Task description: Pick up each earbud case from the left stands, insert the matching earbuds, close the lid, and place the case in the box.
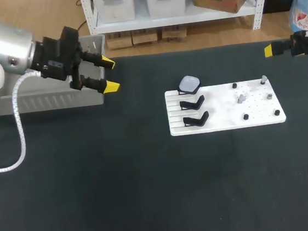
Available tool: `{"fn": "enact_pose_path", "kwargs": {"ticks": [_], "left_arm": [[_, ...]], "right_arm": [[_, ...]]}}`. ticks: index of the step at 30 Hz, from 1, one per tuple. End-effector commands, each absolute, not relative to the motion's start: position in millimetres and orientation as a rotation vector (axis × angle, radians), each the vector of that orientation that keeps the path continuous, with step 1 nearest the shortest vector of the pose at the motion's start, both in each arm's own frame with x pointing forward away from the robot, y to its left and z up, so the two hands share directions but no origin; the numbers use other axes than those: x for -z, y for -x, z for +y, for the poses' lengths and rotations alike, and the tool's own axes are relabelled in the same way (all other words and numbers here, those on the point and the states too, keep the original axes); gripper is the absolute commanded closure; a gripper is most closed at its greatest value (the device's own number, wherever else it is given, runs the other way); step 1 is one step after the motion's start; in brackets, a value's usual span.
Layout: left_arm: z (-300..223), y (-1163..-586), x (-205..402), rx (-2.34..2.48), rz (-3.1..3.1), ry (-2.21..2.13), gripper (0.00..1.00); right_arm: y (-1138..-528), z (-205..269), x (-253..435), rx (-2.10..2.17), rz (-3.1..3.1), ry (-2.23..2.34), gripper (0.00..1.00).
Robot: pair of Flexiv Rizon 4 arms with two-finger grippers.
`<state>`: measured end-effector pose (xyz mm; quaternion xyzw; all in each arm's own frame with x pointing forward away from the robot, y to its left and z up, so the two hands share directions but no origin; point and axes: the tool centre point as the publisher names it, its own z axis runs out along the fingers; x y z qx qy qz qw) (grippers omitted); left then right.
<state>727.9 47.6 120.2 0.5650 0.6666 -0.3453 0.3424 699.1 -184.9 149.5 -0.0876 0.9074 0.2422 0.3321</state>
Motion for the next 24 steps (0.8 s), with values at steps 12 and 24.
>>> {"fn": "enact_pose_path", "kwargs": {"ticks": [12, 24], "left_arm": [[48.6, -732.6, -115.2, 0.955, 1.722, -1.498, 0.0], [16.3, -749.9, -81.1, 0.968, 1.688, -1.504, 0.0]], "right_arm": [[-699.1, -184.8, -149.6, -0.631, 2.372, 0.229, 0.0], [-699.1, -184.8, -149.6, -0.631, 2.372, 0.229, 0.0]]}}
